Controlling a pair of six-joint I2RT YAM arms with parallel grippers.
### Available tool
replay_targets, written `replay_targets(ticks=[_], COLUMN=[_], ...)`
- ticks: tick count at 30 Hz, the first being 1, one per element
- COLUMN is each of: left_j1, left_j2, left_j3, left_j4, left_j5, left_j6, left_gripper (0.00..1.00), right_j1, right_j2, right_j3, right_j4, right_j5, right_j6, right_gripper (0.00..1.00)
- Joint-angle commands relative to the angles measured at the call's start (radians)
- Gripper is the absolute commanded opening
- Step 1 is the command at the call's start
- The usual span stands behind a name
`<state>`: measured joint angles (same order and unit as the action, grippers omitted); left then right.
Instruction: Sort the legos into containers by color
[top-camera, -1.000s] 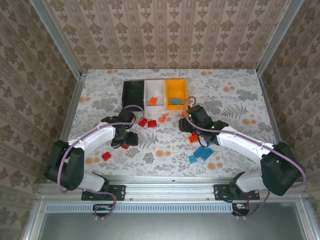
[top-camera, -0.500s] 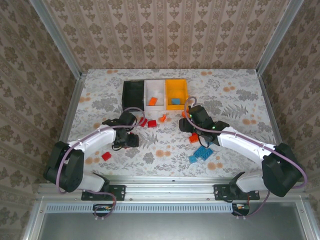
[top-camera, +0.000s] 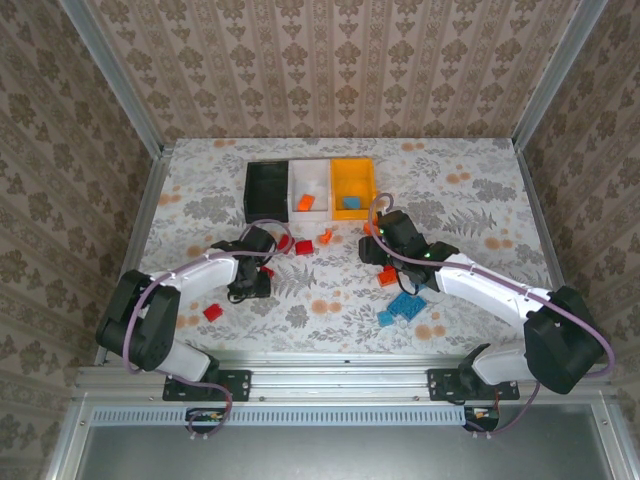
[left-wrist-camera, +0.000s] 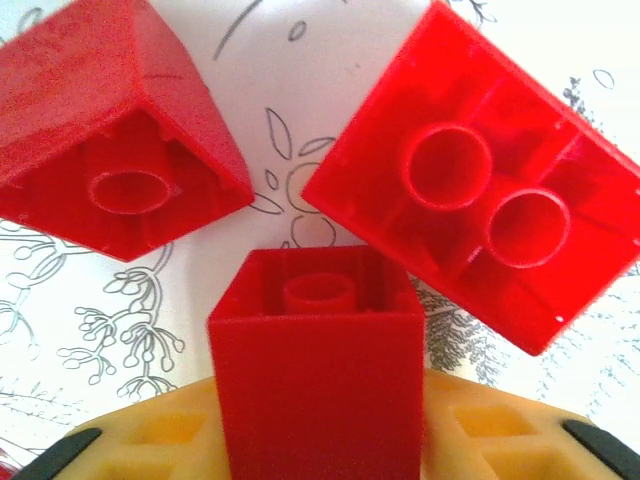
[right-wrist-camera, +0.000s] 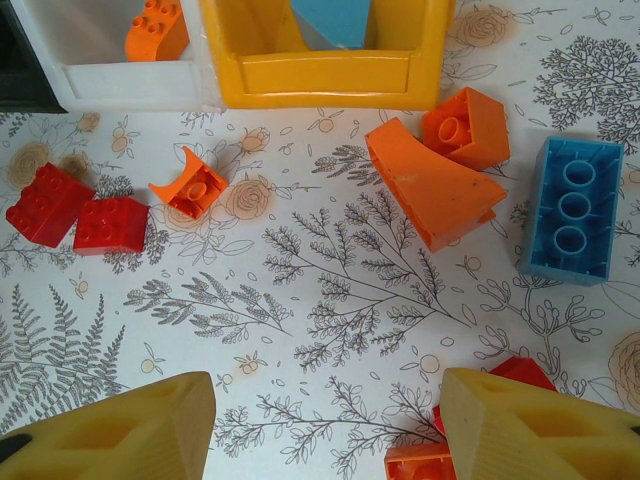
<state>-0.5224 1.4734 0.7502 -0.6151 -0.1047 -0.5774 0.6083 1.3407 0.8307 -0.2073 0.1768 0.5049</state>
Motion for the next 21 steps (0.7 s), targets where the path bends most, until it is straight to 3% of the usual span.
replay_targets(ticks=[1,6,15,19,21], left_j1=[-0.002,-0.013,-0.073,-0.014,0.035], left_j2=[-0.030,-0.072,-0.258,-0.149,-0.048], left_j3=[-0.009,0.004,0.154,0.349,0.458], left_j4=[-0.008,-0.053,-0.186,-0.202,-0.180], left_j5=[-0.051,-0.065,-0.148,-0.153,-0.092], left_j6=[-0.012,-0.014,0.016,0.115,0.164], left_gripper=[0.38,0.31,0.29,0.29,0.28], right_j1=[-0.005,-0.005,-0.073,-0.156,-0.199], right_j2=[-0.028,-0.028,-0.038,-0.041,-0.040], right_j3=[-0.007,-0.007,0.010,0.006,-0.003], right_j4=[-0.013,-0.012,-0.022,-0.019,-0.014], right_j5=[0.010,0.012,-0.027,-0.082,-0.102], right_j6=[0.006,0.003,0.012,0.050,0.071], right_gripper=[0.61,0.61,0.60,0.60,0.60])
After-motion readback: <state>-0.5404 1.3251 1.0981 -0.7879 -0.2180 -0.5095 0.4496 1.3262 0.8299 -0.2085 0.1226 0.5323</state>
